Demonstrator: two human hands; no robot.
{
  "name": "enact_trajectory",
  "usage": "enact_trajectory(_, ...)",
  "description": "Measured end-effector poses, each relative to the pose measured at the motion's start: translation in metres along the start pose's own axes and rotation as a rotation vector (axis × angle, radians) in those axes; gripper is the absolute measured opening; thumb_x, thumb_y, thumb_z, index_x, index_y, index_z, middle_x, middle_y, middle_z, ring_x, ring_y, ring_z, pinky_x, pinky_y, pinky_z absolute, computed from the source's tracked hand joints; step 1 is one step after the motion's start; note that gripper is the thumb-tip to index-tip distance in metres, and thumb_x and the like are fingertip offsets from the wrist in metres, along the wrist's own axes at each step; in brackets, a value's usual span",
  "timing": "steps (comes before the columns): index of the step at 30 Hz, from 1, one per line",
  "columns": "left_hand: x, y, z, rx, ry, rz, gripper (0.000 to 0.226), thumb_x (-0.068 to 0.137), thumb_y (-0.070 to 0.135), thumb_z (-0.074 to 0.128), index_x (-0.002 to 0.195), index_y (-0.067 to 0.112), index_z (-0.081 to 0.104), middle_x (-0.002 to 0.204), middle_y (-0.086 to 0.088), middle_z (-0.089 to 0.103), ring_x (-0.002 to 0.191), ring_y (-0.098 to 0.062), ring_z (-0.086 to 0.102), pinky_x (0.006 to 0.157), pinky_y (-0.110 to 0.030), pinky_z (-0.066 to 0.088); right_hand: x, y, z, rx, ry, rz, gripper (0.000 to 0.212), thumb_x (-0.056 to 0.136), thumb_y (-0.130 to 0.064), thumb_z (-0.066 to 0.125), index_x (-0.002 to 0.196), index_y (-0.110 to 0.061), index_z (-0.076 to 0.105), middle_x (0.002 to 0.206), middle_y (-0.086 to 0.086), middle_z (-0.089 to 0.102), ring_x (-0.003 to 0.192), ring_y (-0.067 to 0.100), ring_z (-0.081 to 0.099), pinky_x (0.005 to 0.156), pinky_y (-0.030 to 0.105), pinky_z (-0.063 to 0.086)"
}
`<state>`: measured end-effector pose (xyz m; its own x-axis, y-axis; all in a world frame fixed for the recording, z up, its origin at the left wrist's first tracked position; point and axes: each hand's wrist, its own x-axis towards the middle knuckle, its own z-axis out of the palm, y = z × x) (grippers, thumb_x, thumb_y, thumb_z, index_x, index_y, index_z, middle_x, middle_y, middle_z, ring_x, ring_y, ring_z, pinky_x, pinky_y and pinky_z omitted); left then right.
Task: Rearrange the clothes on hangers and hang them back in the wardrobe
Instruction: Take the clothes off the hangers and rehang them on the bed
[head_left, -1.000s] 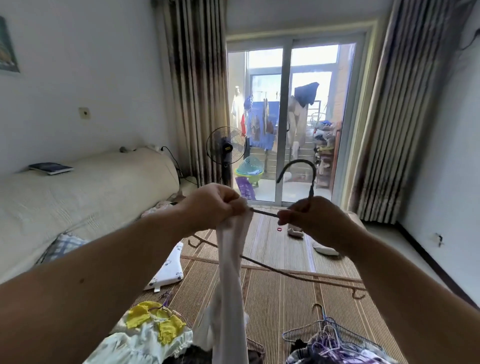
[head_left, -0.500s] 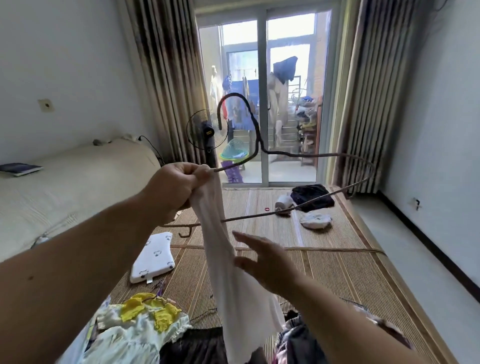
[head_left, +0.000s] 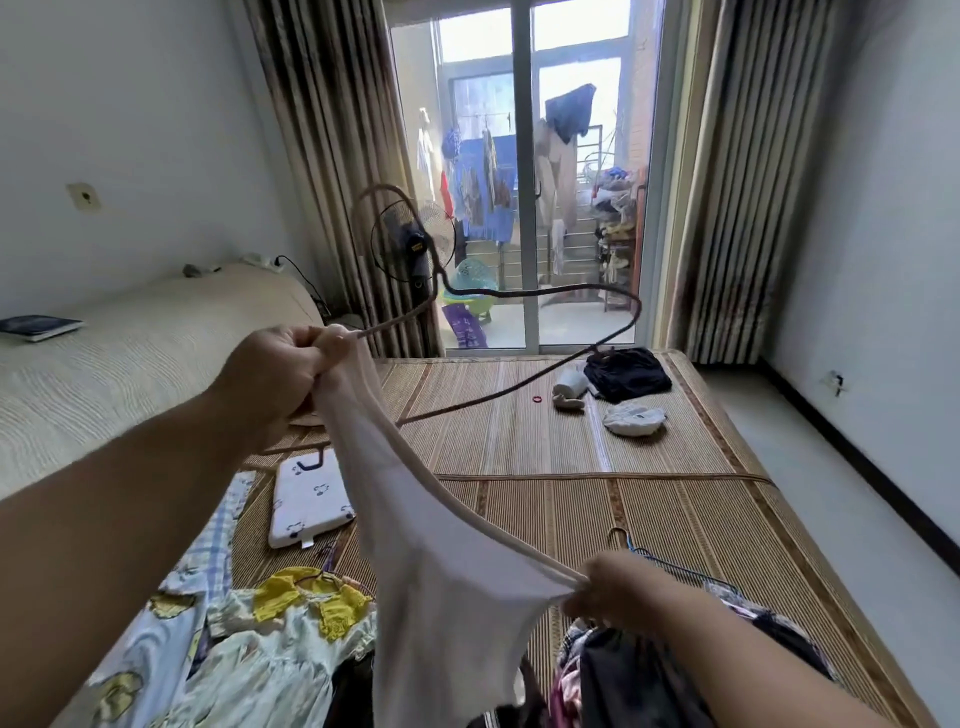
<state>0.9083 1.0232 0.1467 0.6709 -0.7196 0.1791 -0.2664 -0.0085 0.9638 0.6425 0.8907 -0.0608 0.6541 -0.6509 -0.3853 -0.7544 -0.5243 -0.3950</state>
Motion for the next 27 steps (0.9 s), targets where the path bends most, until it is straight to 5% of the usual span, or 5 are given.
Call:
enact_trajectory(5, -0.005, -0.026, -0.021, -0.039, -0.022, -0.087, 0.015, 0.092, 0.017, 0.057, 0.097, 0.004, 0.062, 0.09, -0.02, 0.062, 0.077, -0.026, 0.062, 0.057, -0.027, 0.058, -0.014, 0.027, -0.006, 0.234, 0.133, 0.141, 0.064, 0.086, -0.068, 0.035, 0.131, -0.024, 0.048, 0.118, 0.002, 0.061, 0.1, 0.016, 0.058, 0.091, 0.034, 0.047)
enact_trajectory(11, -0.018, -0.05, -0.019, -0.054, -0.046, -0.115, 0.012, 0.094, 0.015, 0.053, 0.093, 0.009, 0.063, 0.089, -0.018, 0.064, 0.074, -0.023, 0.063, 0.059, -0.032, 0.056, -0.011, 0.03, -0.032, 0.175, 0.611, 0.36, 0.038, 0.101, -0.025, 0.013, 0.088, -0.014, 0.046, 0.077, 0.007, 0.058, 0.058, 0.015, 0.051, 0.054, 0.031, 0.04)
enact_trajectory(16, -0.021, -0.054, -0.015, -0.091, -0.072, -0.095, 0.016, 0.093, 0.013, 0.053, 0.097, 0.001, 0.063, 0.085, -0.02, 0.064, 0.069, -0.022, 0.064, 0.054, -0.028, 0.057, -0.027, 0.065, -0.024, 0.299, 0.506, 0.638, 0.029, 0.098, -0.019, 0.036, 0.118, -0.005, 0.051, 0.08, 0.006, 0.056, 0.072, 0.021, 0.058, 0.051, 0.022, 0.036)
enact_trajectory(20, -0.023, -0.061, -0.016, -0.099, -0.105, -0.127, 0.022, 0.092, 0.016, 0.055, 0.103, -0.001, 0.062, 0.086, -0.02, 0.062, 0.074, -0.025, 0.06, 0.06, -0.029, 0.056, -0.041, 0.049, -0.041, 0.891, 0.157, 0.496, 0.026, 0.087, -0.014, 0.038, 0.093, -0.008, 0.063, 0.068, 0.008, 0.054, 0.068, 0.025, 0.057, 0.064, 0.029, 0.041)
enact_trajectory(27, -0.031, -0.071, -0.013, -0.16, -0.181, -0.15, 0.018, 0.093, 0.017, 0.054, 0.092, 0.002, 0.064, 0.07, -0.011, 0.056, 0.056, -0.014, 0.053, 0.045, -0.019, 0.049, -0.042, 0.01, -0.095, 1.821, 0.256, -0.095, 0.027, 0.095, -0.022, 0.043, 0.101, 0.002, 0.055, 0.083, 0.014, 0.058, 0.077, 0.024, 0.058, 0.071, 0.034, 0.056)
